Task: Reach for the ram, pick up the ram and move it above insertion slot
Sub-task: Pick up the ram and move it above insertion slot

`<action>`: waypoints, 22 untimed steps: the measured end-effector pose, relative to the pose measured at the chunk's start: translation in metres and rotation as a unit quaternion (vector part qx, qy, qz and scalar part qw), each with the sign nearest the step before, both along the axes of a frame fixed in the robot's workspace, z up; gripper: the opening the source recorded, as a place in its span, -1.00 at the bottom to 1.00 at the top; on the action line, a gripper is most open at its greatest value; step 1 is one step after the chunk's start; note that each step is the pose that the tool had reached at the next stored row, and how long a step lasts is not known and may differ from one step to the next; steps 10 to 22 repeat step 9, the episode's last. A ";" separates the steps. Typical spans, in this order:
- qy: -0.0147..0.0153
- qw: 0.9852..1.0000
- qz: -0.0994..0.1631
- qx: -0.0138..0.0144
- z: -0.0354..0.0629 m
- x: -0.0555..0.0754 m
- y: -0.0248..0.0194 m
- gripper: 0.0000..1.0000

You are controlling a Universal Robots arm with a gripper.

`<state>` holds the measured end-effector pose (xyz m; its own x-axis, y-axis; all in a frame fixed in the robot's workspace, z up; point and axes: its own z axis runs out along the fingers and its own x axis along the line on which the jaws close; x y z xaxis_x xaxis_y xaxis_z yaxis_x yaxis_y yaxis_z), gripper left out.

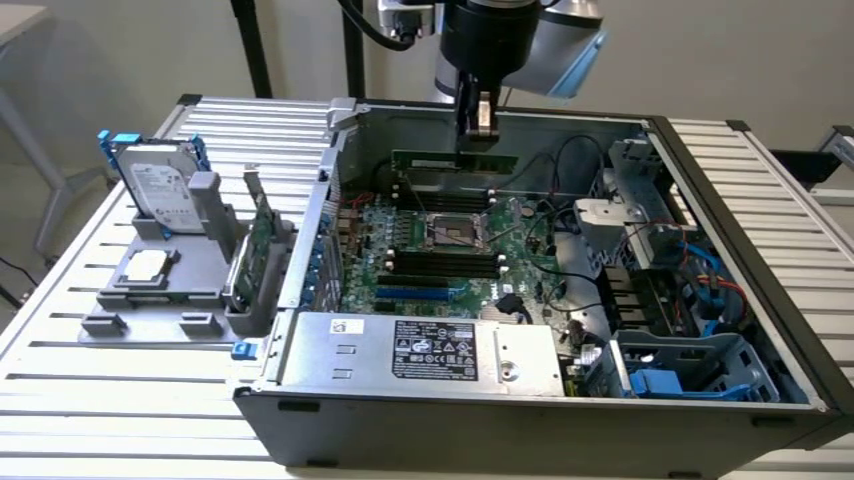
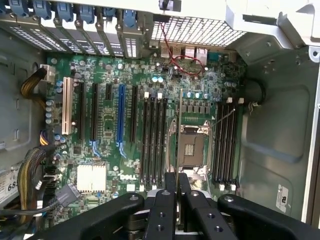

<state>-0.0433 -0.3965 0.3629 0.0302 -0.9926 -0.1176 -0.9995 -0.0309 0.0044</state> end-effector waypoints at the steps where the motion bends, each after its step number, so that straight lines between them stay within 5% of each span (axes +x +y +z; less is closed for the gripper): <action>1: 0.000 1.000 -0.001 -0.001 0.0000 0.000 0.0009 -0.73; 22: 0.000 1.000 -0.001 -0.001 0.0000 0.000 0.0010 -0.73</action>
